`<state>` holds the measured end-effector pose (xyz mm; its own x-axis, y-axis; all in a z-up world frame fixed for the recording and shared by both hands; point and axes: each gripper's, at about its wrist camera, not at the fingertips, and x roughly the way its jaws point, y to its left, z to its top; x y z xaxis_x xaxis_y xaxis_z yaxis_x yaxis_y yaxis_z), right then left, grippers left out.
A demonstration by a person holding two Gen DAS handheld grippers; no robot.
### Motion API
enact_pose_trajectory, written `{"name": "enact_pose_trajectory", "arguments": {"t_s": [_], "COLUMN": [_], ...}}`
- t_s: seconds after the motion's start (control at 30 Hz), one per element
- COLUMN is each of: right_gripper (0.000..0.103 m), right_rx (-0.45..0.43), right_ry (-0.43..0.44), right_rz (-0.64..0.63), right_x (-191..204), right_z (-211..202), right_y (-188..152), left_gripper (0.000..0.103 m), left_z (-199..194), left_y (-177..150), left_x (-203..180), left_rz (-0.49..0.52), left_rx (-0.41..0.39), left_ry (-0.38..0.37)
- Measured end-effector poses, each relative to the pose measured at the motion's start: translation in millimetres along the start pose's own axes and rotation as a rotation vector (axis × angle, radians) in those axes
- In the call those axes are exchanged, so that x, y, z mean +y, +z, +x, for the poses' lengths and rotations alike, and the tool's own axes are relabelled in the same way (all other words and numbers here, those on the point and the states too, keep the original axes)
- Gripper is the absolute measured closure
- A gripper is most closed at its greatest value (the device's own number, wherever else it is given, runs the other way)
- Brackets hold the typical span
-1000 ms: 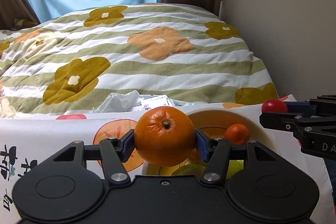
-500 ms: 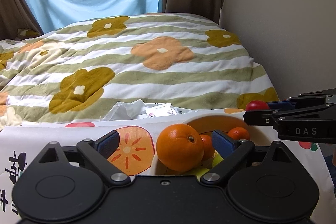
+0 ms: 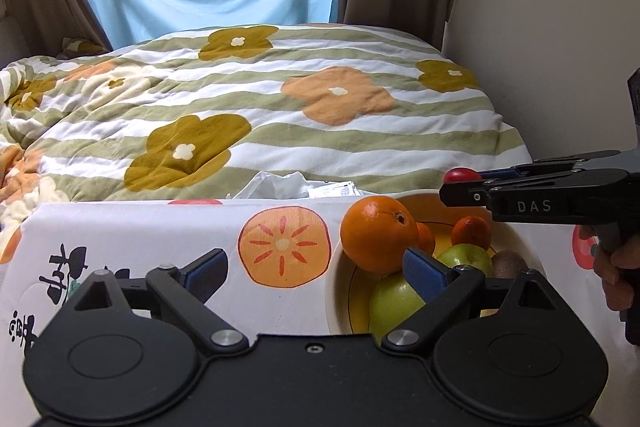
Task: Organize fruits
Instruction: 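Open both tools in the bowl to release the orange and tomato, then grasp the last orange with the left tool while the right tool grasps the last cherry tomato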
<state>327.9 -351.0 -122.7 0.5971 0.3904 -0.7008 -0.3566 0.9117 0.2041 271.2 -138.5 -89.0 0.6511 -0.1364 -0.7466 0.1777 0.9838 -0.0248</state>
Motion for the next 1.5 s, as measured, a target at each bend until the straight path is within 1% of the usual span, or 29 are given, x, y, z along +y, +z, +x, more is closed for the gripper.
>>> {"name": "enact_pose_trajectory", "arguments": {"t_s": [0.1,0.17,0.23,0.27,0.3,0.33,0.4,0.53,0.73,0.97,1.03,1.17,1.33,1.5], "right_gripper": [0.056,0.054,0.037,0.018,0.006,0.003,0.002,0.002,0.002,0.002,0.000,0.000,0.000,0.000], "right_rx": [0.007,-0.005,-0.017,-0.031,-0.053,-0.066,-0.072,-0.068,-0.080,-0.116,-0.124,-0.175,-0.190,-0.194], "right_ry": [0.012,0.016,0.022,0.000,-0.024,-0.030,-0.025,-0.049,-0.063,-0.101,-0.120,-0.172,-0.223,-0.275], "right_rz": [-0.007,-0.019,-0.031,-0.029,-0.022,-0.016,0.003,0.008,0.037,0.050,0.052,0.057,0.090,0.110], "right_x": [-1.4,-0.2,1.2,1.9,1.8,1.1,-1.3,-1.4,0.5,14.9,21.5,35.6,52.8,78.1], "right_z": [6.7,5.8,2.9,-0.2,-4.0,-7.1,-12.7,-17.7,-32.2,-66.0,-77.9,-106.4,-134.7,-154.4], "right_y": [-2.8,-4.5,-5.4,-7.0,-9.1,-10.6,-13.5,-15.6,-15.4,-16.2,-17.5,-27.0,-45.2,-71.1], "left_gripper": [0.007,0.007,0.007,0.006,0.007,0.007,0.006,0.006,0.006,0.006,0.006,0.005,0.004,0.004], "left_z": [-1.7,-1.7,-1.9,-2.8,-3.5,-4.6,-7.6,-10.8,-25.7,-56.7,-68.4,-91.7,-114.8,-132.9], "left_y": [-6.0,-9.2,-12.1,-13.2,-14.4,-15.7,-18.4,-19.8,-21.0,-24.1,-25.6,-33.0,-49.7,-72.7], "left_x": [1.8,2.7,3.9,4.6,5.1,5.2,5.5,4.1,1.5,1.2,1.4,3.9,6.9,12.7], "left_rz": [-0.006,-0.008,-0.009,-0.011,-0.014,-0.017,-0.020,-0.014,0.001,0.010,0.016,0.034,0.065,0.087], "left_rx": [0.002,0.007,0.011,0.013,0.013,0.013,0.011,0.010,-0.017,-0.066,-0.085,-0.123,-0.168,-0.187], "left_ry": [0.011,0.016,0.022,0.025,0.027,0.027,0.028,0.031,0.036,0.032,0.023,-0.005,-0.018,-0.035]}}
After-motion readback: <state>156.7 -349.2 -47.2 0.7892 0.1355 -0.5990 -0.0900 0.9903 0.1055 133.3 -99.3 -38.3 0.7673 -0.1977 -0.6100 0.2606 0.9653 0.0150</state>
